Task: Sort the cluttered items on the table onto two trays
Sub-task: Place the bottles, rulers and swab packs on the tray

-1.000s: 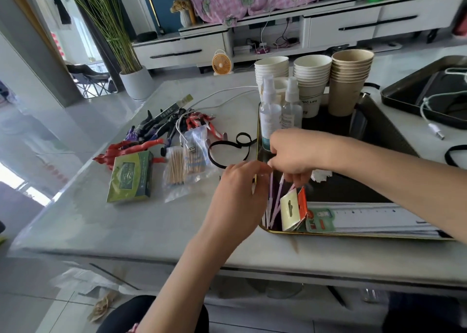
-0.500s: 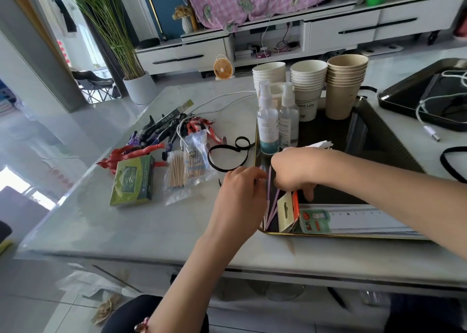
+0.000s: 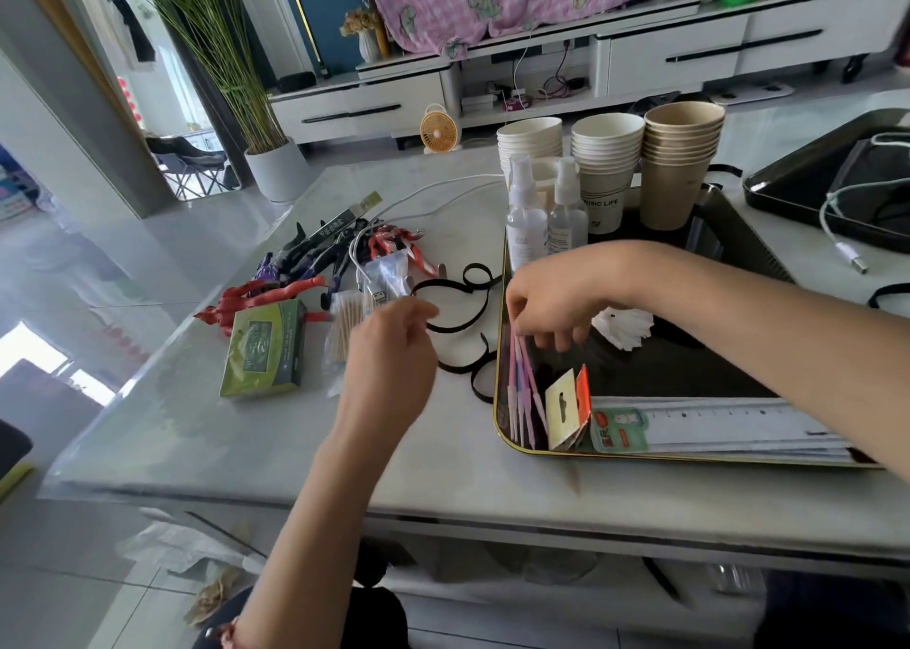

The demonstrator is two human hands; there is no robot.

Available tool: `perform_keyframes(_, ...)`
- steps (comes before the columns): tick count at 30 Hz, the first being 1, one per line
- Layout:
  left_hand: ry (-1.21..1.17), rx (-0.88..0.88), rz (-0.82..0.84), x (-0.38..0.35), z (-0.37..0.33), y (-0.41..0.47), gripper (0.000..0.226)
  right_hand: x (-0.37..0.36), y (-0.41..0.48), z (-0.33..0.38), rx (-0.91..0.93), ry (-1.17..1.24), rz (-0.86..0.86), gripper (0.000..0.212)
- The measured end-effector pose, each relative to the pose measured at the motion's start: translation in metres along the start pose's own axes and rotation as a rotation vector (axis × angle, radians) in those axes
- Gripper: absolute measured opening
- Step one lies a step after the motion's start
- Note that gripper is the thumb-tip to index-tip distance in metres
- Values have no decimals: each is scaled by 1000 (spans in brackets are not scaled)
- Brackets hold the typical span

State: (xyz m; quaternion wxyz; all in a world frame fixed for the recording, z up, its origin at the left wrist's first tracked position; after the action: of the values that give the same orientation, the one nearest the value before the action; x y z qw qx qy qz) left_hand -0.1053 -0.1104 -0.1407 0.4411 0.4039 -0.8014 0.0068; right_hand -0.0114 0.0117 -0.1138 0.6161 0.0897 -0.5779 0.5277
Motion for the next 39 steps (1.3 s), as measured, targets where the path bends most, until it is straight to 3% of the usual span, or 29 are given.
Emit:
perform_keyframes(5, -9, 119, -17, 18, 17, 7, 34, 11, -2, 15, 73, -39, -74, 28)
perform_keyframes(12, -8, 212, -6, 21, 41, 15, 36, 10, 12, 49, 220, 129, -97, 24)
perform_keyframes(22, 182, 139, 199, -4, 68, 39, 49, 12, 41, 57, 182, 213, -61, 28)
perform_keyframes(26, 184, 180, 194, -6, 70, 45, 45, 14, 45, 52, 150, 231, -77, 28)
perform_keyframes(34, 292, 230, 173, -18, 65, 46, 74, 12, 48, 53, 139, 195, -88, 30)
perform_keyframes(37, 147, 296, 117, -17, 69, 49, 66, 13, 46, 54, 142, 196, -101, 30)
perform_keyframes(39, 81, 344, 120, -14, 70, 49, 44, 12, 45, 54, 141, 202, -104, 29)
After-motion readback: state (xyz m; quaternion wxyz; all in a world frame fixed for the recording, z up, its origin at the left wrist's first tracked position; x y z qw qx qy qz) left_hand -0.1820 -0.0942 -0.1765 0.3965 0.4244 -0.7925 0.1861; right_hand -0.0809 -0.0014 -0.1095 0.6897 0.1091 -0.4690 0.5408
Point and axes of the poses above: each hand's wrist, its own y-axis towards the middle knuckle, its own x-axis out of the back of the hand, z = x × y, the point moved 3 cm from there along y, towards the middle knuckle, and after that the axes turned 1 degree about z, right-handed, at the moved point
